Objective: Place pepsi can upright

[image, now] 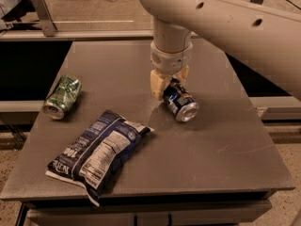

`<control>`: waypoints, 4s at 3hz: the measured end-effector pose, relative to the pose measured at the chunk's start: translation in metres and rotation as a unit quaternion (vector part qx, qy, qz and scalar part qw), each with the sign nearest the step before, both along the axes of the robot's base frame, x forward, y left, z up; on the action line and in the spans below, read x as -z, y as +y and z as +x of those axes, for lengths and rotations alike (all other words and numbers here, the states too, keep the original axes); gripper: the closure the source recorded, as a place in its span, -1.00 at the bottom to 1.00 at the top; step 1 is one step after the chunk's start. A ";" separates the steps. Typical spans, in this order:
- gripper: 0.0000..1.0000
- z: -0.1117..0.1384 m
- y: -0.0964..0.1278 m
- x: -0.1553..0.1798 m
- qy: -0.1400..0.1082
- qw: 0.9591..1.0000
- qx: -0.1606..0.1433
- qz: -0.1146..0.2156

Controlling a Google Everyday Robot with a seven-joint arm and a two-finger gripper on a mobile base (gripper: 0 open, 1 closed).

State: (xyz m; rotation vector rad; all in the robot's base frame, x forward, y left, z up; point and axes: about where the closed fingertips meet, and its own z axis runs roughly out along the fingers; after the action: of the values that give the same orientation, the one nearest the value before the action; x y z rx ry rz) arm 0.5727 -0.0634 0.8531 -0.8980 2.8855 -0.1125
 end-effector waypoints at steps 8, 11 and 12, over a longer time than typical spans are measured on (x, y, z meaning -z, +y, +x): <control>1.00 0.034 -0.064 -0.127 -0.298 0.667 -0.286 0.620; 1.00 0.024 -0.063 -0.114 -0.361 0.629 -0.372 0.580; 1.00 0.016 -0.066 -0.106 -0.398 0.605 -0.416 0.550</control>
Offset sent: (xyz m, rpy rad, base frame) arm -0.0055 -0.0482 0.1094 0.3505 -0.1022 0.5800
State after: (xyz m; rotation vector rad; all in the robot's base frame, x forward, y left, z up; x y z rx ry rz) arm 0.5885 -0.1291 0.9590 -1.2287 1.0470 0.9484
